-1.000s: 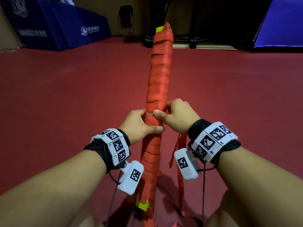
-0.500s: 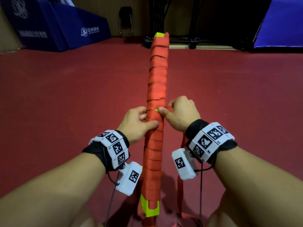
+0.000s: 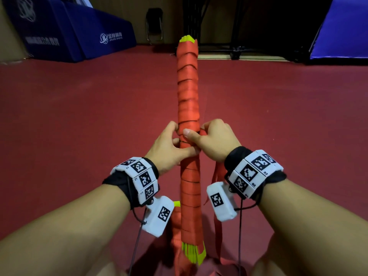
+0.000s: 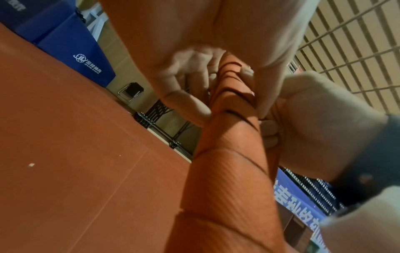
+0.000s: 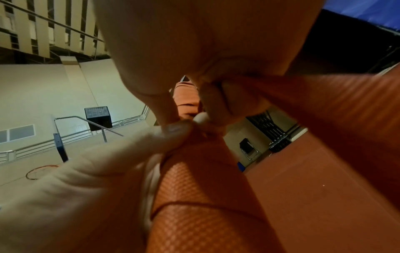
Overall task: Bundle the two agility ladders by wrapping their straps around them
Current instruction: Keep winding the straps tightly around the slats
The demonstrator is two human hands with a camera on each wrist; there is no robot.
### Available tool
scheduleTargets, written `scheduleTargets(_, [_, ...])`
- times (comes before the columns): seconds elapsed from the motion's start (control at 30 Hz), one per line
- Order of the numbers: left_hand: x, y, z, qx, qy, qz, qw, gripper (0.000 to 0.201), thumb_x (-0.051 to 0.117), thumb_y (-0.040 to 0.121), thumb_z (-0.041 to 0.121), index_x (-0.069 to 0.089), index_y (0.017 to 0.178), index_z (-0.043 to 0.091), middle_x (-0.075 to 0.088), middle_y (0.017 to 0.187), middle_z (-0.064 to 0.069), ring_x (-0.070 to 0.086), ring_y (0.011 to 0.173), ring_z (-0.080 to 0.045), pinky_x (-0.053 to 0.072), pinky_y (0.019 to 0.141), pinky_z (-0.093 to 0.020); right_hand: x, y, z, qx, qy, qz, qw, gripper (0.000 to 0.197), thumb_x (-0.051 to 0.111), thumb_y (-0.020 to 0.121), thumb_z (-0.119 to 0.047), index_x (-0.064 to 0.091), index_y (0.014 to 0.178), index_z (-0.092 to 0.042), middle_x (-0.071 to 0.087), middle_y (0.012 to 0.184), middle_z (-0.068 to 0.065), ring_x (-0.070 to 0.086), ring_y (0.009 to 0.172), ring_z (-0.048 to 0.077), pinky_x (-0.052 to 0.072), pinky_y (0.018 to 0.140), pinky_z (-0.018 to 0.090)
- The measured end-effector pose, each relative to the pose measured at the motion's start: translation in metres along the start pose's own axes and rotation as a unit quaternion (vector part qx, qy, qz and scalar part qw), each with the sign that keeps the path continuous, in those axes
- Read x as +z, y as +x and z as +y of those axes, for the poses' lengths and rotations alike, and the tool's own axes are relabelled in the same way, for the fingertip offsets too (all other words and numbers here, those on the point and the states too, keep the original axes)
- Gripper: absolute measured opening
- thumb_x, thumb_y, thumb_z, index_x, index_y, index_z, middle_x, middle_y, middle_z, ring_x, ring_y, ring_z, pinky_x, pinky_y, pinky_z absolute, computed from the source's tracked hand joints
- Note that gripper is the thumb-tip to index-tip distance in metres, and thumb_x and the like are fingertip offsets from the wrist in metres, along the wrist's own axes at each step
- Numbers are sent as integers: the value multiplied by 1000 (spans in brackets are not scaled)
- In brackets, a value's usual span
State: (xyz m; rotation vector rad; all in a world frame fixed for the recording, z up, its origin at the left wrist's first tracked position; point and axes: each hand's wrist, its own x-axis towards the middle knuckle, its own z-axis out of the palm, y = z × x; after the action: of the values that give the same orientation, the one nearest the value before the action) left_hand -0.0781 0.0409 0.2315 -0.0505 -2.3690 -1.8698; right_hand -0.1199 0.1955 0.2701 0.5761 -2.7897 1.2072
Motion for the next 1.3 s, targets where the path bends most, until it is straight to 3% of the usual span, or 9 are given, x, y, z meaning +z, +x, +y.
scheduleTargets(0.2, [-3, 3, -3, -7, -46, -16, 999, 55, 80, 59, 22, 46, 101, 15, 69, 85, 1, 65, 74, -9, 50, 70, -28, -4, 1, 6, -44, -6, -19, 999, 59, 63, 91, -51, 62, 75, 6, 63, 67, 21, 57, 66, 34, 41, 59, 38])
scheduleTargets(0.37, [-1, 1, -5, -15, -53, 29, 998, 53, 82, 60, 19, 48, 101, 15, 66, 101, -12, 64, 88, -24, 57, 82, -58, -3, 3, 4, -60, -24, -1, 998, 56, 62, 93, -48, 67, 77, 5, 67, 71, 21, 60, 68, 32, 48, 68, 43])
scheduleTargets(0.57, [-3, -1, -3, -9, -37, 49, 998, 60, 91, 61, 20, 47, 101, 12, 63, 103, -17, 65, 84, -21, 61, 71, -47, -2, 2, 0, -36, -20, 0, 999, 49, 62, 93, -45, 66, 73, 0, 61, 61, 9, 56, 67, 28, 36, 58, 35])
scheduleTargets(0.73, [-6, 1, -2, -10, -12, 72, 997, 75, 88, 38, 49, 50, 98, 25, 67, 94, -4, 60, 66, -11, 54, 64, -38, -3, -2, -4, -27, -30, -4, 999, 57, 71, 84, -53, 41, 52, -17, 39, 48, -4, 40, 49, 15, 26, 46, 30])
scheduleTargets(0.8, [-8, 3, -4, -17, 0, 75, 997, 80, 88, 35, 54, 54, 103, 30, 69, 94, 2, 62, 66, -7, 51, 68, -33, -4, -1, 0, -38, -31, -18, 999, 47, 70, 87, -49, 52, 55, -20, 43, 49, -6, 43, 51, 11, 28, 45, 23])
scheduleTargets(0.9, [-9, 4, -5, -10, 15, 63, 998, 79, 90, 38, 57, 66, 108, 31, 76, 103, 2, 71, 93, -11, 50, 80, -25, -4, -1, 1, -65, -21, -47, 997, 22, 63, 94, -43, 74, 88, -25, 54, 60, -9, 50, 59, 8, 32, 48, 13])
scheduleTargets(1.0, [-9, 0, 0, -5, -9, 25, 1000, 50, 95, 54, 41, 76, 98, 30, 79, 98, 1, 72, 93, -12, 55, 86, -29, -3, 2, 4, -81, -14, -60, 995, 23, 58, 98, -41, 73, 96, -23, 64, 73, -2, 57, 70, 18, 40, 59, 24])
scheduleTargets(1.1, [-10, -1, 1, -17, -33, -7, 999, 41, 88, 69, 20, 73, 108, 21, 78, 104, -10, 72, 94, -16, 57, 89, -33, -4, 3, 8, -82, -17, -65, 994, 25, 57, 98, -42, 64, 78, -29, 69, 79, 6, 60, 73, 23, 43, 65, 31])
scheduleTargets(1.3, [-10, 1, -1, -23, -5, 36, 999, 34, 82, 79, 2, 72, 105, 20, 75, 104, -12, 71, 95, -21, 59, 88, -40, -3, 6, 9, -55, -10, -41, 998, 40, 63, 95, -44, 62, 62, -20, 56, 53, -6, 50, 51, 6, 37, 53, 24])
